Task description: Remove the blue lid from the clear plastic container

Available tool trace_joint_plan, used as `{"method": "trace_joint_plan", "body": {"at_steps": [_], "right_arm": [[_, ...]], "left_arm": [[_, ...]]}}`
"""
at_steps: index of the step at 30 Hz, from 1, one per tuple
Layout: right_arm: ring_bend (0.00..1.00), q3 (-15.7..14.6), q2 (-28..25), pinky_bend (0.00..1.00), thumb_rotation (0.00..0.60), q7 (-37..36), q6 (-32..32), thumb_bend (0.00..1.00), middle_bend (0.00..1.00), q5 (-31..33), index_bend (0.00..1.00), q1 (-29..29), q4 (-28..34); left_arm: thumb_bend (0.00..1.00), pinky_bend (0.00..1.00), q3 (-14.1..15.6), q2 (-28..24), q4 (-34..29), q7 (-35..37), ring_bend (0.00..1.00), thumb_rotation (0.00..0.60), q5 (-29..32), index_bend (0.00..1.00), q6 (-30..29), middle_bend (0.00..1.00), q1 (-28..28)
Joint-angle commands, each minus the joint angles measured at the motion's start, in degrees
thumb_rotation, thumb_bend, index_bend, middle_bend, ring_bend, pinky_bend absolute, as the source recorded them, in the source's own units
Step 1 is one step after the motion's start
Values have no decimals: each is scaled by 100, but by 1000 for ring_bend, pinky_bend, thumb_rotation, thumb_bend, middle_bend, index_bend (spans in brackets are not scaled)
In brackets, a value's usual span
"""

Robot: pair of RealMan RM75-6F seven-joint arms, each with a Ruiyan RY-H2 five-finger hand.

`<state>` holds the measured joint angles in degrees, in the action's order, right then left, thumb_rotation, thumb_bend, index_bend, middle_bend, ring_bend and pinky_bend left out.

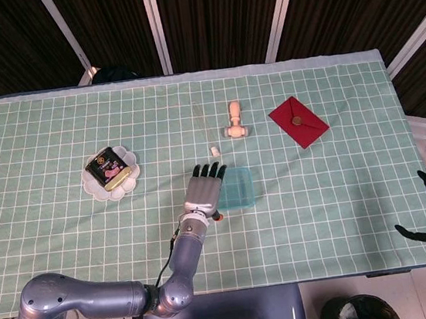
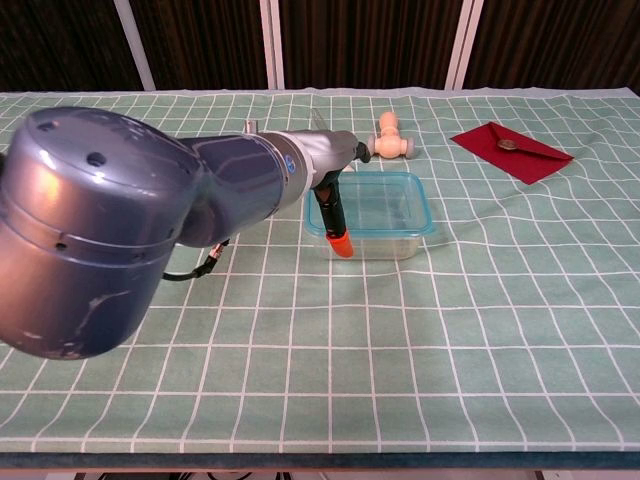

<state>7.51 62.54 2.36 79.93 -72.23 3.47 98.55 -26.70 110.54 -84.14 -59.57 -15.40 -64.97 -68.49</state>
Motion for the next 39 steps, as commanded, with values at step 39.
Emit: {"method": "trace_joint_plan", "body": {"at_steps": [39], "right_arm": [[0, -86, -76, 0, 600, 439, -3, 151, 0, -68, 0, 64, 362]], "left_arm": [[18, 347, 1212, -1593, -220, 2601, 264, 600, -2864, 208, 2891, 244, 424]]}}
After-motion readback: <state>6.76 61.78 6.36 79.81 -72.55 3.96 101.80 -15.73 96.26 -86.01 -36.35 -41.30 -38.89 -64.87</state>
